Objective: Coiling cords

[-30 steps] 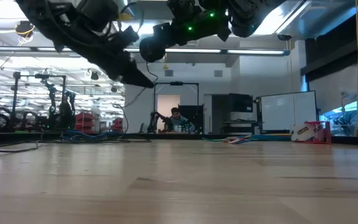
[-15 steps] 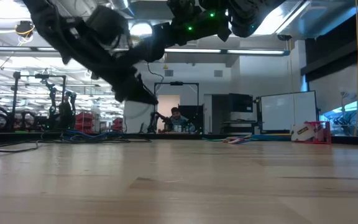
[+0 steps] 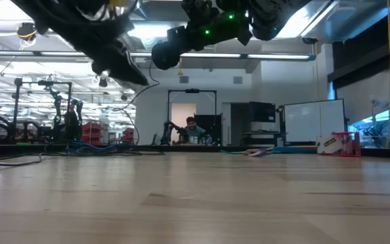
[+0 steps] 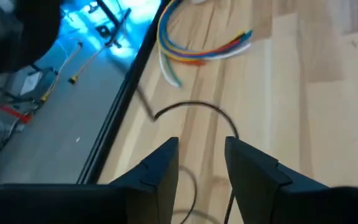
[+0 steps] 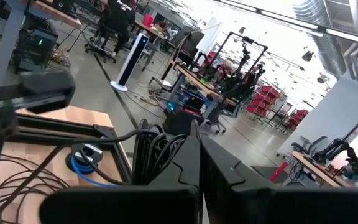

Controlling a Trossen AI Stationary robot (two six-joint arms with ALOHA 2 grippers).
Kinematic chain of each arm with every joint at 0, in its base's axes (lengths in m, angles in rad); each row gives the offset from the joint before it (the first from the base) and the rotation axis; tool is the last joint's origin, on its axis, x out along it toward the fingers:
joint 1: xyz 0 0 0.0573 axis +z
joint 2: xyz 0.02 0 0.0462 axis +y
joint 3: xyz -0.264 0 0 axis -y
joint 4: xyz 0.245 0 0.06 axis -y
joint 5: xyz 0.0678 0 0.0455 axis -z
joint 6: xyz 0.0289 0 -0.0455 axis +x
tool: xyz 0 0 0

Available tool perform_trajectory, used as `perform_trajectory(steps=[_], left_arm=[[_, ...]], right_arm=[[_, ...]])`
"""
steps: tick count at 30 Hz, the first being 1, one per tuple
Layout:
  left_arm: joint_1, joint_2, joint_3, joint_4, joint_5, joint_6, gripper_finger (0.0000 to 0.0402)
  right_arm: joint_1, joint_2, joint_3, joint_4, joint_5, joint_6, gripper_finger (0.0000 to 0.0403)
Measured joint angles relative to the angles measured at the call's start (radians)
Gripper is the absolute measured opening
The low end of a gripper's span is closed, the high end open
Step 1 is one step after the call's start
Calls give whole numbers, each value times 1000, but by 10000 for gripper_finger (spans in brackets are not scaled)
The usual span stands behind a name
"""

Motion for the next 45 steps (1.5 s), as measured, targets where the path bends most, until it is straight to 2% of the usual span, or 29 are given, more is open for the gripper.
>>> perform_trajectory(steps=[4, 7, 12, 15, 17, 25, 31, 34, 38, 41, 45], left_arm=[[20, -71, 0, -101, -1, 4, 123], [33, -129, 0, -101, 17, -8, 123], [49, -188, 0, -51, 131, -22, 123], [74, -179, 0, -19, 254, -35, 124], [89, -152, 0, 33, 292, -56, 130], [148, -117, 0, 75, 277, -82, 185], [166, -111, 0, 113, 268, -80, 188], [165, -82, 0, 134, 311, -64, 180], [164, -31, 0, 171, 314, -59, 155], [163, -3, 0, 205, 312, -56, 117], [162, 1, 0, 204, 314, -32, 44]], right_arm=[[0, 0, 0, 2, 0, 0, 5], [0, 0, 0, 2, 0, 0, 5], [0, 0, 0, 4, 0, 0, 5], [0, -1, 0, 5, 0, -1, 5], [0, 0, 0, 5, 0, -1, 5], [0, -1, 0, -2, 16, -1, 5], [0, -1, 0, 2, 16, -1, 5], [0, -1, 0, 3, 16, -1, 5], [0, -1, 0, 3, 16, -1, 5], [0, -1, 0, 4, 16, -1, 5], [0, -1, 0, 11, 16, 17, 5]])
